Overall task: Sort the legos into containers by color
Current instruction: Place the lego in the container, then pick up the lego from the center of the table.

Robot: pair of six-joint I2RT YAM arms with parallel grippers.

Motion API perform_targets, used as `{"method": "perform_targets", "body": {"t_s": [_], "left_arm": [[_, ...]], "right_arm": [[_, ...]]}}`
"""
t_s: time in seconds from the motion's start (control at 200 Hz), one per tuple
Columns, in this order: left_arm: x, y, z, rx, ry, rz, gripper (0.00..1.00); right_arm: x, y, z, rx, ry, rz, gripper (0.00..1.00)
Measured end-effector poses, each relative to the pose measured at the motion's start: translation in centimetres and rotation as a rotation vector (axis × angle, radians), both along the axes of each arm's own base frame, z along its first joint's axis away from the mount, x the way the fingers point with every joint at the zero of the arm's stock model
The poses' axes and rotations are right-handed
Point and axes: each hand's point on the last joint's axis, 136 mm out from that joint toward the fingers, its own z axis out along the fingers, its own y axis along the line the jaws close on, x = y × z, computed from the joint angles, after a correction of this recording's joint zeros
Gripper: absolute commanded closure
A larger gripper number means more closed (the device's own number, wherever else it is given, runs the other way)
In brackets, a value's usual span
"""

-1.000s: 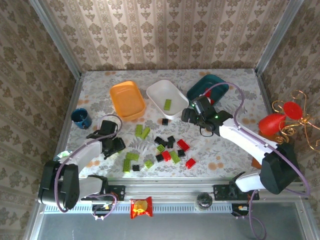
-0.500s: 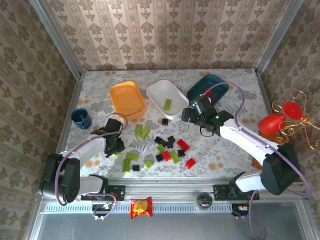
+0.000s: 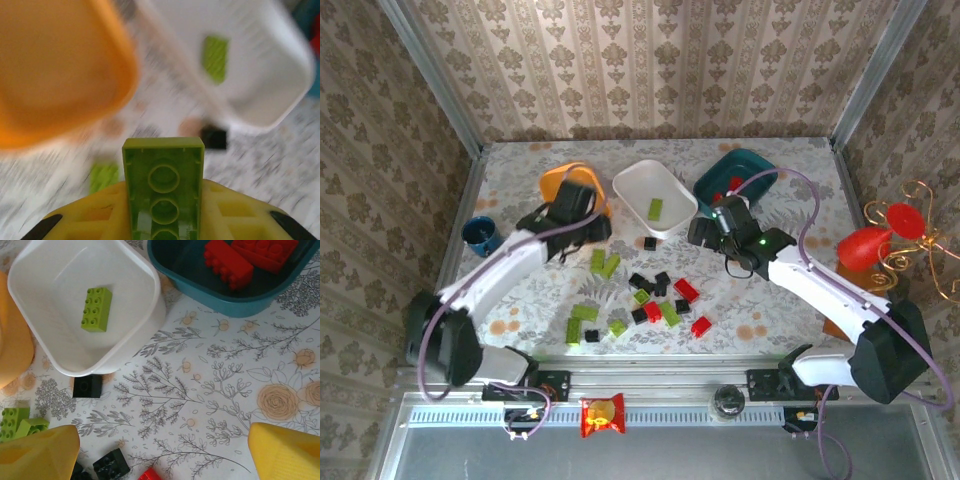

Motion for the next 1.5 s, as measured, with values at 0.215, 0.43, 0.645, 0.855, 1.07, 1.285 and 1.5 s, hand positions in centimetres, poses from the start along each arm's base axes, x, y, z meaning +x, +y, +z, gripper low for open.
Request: {"method": "perform_targets", "body": {"t_s": [0.215,0.43,0.645,0.855,1.07,1.285,1.5], "left_arm": [[9.4,-8.2,-0.2,-0.009,-0.055,-0.104,0.69],[13.3,-11.5,-5.8,0.026,0.018,-0.153,0.53],[13.3,-12.3,-6.7,0.029,0.048,-0.178,0.32],[12.1,-12.2,-3.6,-0.021,0.016,-0.195,0.25],[6.7,-9.8,2.2,-0.095,-0.061,-0.214,0.19],[-1.0,-5.4,2.6,-0.097,-0.068,-0.224,0.18],[-9.0,1.3,-2.9,-0.015,0.073,-0.152,0.15]], "right_arm": [[-1.3,-1.0,-0.5,0.003,0.007,-0.021,0.11],[-2.1,-1.5,-0.3,0.008,0.006,-0.034,0.11],[-2.1,-1.6,-0.3,0.009,0.004,-0.039,0.1],[-2.1,-1.6,-0.3,0.009,0.004,-0.039,0.1],[-2.1,-1.4,-0.4,0.014,0.01,-0.032,0.1],[-2.1,-1.1,-1.3,0.01,0.037,-0.023,0.1],[-1.8,-0.8,-1.7,0.013,0.043,-0.018,0.1]]}}
